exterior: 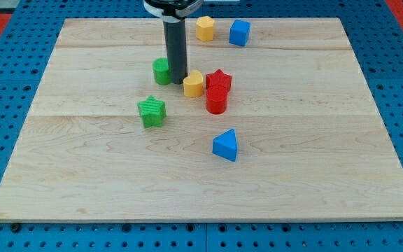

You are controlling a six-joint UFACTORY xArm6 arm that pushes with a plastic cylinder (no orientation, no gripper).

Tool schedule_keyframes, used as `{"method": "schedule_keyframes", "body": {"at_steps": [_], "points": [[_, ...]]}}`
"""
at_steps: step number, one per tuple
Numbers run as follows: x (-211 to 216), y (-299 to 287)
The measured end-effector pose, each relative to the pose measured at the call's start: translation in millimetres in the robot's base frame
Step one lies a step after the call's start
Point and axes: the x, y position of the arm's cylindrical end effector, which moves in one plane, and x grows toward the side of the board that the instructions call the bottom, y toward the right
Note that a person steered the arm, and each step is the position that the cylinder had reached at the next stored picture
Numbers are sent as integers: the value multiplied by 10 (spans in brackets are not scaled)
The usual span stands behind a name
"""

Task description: Move yellow heart towards bottom center

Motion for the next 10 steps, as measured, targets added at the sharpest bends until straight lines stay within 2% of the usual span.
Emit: {"method": "schedule_keyframes", "body": {"at_steps": [1,2,5,10], "points": [[-335,154],[-384,578],[92,67],[103,-19]]}}
